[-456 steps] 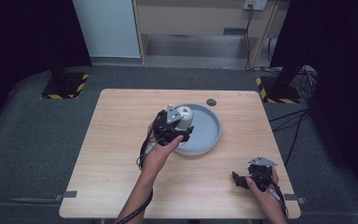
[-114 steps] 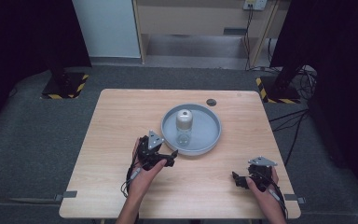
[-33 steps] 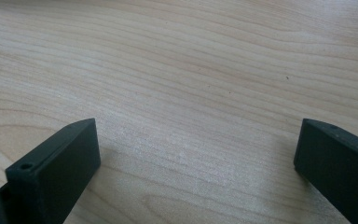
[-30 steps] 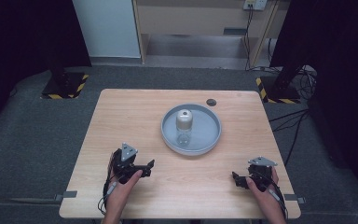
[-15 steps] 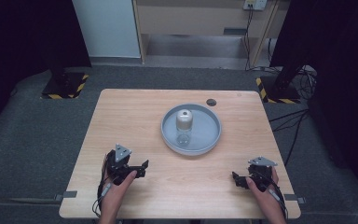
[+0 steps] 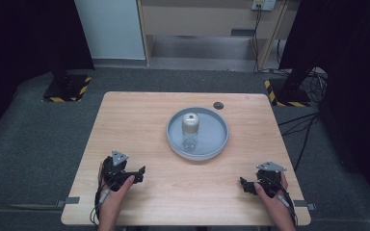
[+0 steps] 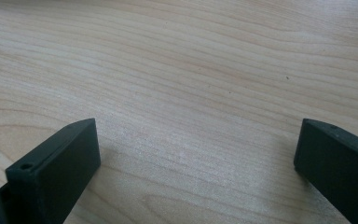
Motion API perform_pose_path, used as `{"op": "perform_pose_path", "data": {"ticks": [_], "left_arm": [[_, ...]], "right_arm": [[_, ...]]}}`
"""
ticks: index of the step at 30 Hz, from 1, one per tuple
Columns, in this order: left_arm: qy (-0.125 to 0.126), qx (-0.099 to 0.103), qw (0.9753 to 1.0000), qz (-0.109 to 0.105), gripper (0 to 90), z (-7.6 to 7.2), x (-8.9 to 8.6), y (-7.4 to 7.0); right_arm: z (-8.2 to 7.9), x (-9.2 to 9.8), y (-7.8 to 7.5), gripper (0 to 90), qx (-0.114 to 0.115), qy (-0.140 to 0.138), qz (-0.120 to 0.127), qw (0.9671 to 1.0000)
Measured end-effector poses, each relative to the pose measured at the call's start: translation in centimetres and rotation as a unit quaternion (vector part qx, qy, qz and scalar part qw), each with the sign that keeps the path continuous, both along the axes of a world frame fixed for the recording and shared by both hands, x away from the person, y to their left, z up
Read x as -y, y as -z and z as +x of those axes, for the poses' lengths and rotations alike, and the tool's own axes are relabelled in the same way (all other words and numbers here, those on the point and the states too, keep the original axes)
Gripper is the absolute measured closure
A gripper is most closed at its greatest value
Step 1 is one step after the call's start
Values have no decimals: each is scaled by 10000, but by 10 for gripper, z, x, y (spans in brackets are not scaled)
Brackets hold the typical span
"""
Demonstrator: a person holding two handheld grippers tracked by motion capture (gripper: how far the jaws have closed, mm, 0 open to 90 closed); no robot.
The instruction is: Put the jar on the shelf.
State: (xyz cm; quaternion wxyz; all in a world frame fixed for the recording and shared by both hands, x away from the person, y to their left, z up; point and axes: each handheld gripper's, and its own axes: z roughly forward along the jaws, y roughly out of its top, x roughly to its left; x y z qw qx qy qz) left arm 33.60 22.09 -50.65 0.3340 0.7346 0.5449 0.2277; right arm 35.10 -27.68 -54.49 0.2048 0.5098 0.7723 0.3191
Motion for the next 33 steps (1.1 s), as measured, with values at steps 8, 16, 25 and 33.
{"op": "perform_pose_path", "data": {"ticks": [8,16,25,33], "left_arm": [[-231,-307,9991,148,28,3,-8,13],[-344,-481,9980,217,31,5,-11,25],[-367,-335,9984,265,0,5,-11,33],[-367,-289,9986,255,0,5,-11,34]], "right_arm": [[0,0,0,3,-1,1,0,10000],[0,0,0,3,0,0,0,10000],[0,0,0,3,0,2,0,10000],[0,0,0,3,-2,1,0,10000]]}}
